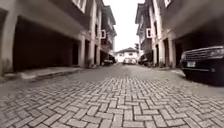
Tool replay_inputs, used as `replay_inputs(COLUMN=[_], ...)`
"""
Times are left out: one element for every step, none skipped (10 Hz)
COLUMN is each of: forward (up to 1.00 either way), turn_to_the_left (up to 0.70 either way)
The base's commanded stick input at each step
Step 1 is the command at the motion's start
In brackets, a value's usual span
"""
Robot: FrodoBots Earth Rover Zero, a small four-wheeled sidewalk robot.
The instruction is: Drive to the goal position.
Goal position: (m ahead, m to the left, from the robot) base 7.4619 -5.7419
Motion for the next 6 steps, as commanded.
replay_inputs(forward=[0.7, 0.7, 0.7, 0.7, 0.7, 0.7], turn_to_the_left=[0.0, 0.0, 0.0, 0.0, 0.0, 0.0])
